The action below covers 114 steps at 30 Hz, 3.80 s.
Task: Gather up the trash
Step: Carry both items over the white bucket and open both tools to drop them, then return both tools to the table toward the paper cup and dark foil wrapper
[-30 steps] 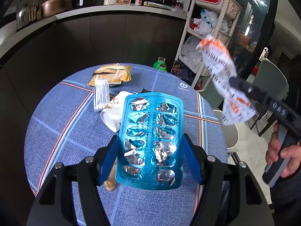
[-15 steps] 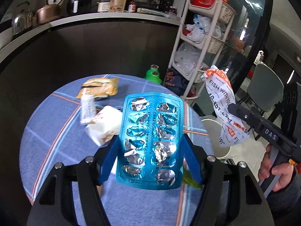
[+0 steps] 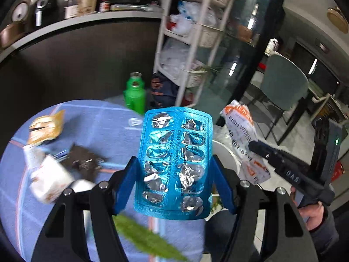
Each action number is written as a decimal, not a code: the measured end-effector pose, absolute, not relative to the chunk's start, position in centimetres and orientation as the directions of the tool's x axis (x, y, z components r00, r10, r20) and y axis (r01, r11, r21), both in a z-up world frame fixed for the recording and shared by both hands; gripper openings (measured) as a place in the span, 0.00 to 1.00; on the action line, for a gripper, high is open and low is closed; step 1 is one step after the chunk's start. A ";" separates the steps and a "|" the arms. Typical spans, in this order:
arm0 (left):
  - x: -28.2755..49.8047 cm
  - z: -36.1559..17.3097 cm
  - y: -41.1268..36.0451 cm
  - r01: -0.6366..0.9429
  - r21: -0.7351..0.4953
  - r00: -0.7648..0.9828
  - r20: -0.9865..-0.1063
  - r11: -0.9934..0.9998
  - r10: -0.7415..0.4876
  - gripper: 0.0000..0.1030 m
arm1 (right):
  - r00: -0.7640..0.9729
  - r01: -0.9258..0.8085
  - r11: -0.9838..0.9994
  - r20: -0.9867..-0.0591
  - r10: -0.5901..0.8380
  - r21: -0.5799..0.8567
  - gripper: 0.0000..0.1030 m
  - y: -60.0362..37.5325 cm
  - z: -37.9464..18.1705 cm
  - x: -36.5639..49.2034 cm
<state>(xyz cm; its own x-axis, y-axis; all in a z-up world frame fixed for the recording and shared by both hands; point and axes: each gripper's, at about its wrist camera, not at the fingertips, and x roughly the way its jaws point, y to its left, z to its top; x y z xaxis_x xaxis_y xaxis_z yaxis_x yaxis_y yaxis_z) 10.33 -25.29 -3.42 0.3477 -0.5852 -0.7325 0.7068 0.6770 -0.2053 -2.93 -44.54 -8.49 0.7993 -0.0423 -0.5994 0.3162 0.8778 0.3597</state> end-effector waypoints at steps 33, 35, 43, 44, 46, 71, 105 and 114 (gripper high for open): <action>12.8 -15.0 -43.4 0.776 -0.174 0.206 -0.839 0.606 -0.504 0.97 | 0.689 0.370 0.901 -0.717 -0.104 0.226 0.81 -53.2 -20.4 -2.4; 13.1 -14.4 -43.1 0.761 -0.174 0.227 -0.832 0.625 -0.507 0.97 | 0.705 0.353 0.909 -0.702 -0.103 0.221 0.92 -52.9 -20.0 -2.8; 13.0 -12.4 -40.8 0.719 -0.171 0.291 -0.806 0.674 -0.515 0.97 | 0.702 0.326 0.919 -0.708 -0.078 0.222 0.92 -51.8 -18.0 -2.7; 12.9 -12.2 -40.6 0.718 -0.170 0.297 -0.802 0.675 -0.518 0.97 | 0.705 0.323 0.921 -0.704 -0.080 0.219 0.92 -51.5 -17.7 -2.7; 12.7 -11.2 -39.8 0.714 -0.167 0.313 -0.792 0.680 -0.525 0.97 | 0.714 0.316 0.923 -0.696 -0.080 0.219 0.92 -51.0 -16.8 -2.8; 9.4 -3.1 -11.6 0.328 -0.119 0.587 -0.751 0.937 -0.301 0.97 | 0.771 -0.004 0.978 -0.622 0.136 0.210 0.92 -35.2 -7.6 0.0; 22.7 -9.5 -8.0 0.532 -0.158 0.389 -0.827 0.832 -0.405 0.97 | 0.517 -0.274 0.956 -0.822 0.240 0.106 0.74 -25.1 -11.6 18.9; 26.0 -12.2 -7.6 0.509 -0.265 0.283 -0.847 0.819 -0.450 0.97 | 0.477 -0.315 0.942 -0.838 0.263 0.116 0.64 -24.6 -13.8 23.0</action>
<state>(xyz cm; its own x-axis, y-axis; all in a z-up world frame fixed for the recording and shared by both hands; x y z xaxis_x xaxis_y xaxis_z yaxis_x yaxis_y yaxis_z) 26.00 -7.63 -12.18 0.2826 -0.4504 -0.8469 0.5093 0.8186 -0.2654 22.97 -24.60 -13.78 0.4774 0.2631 -0.8384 -0.3154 0.9419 0.1160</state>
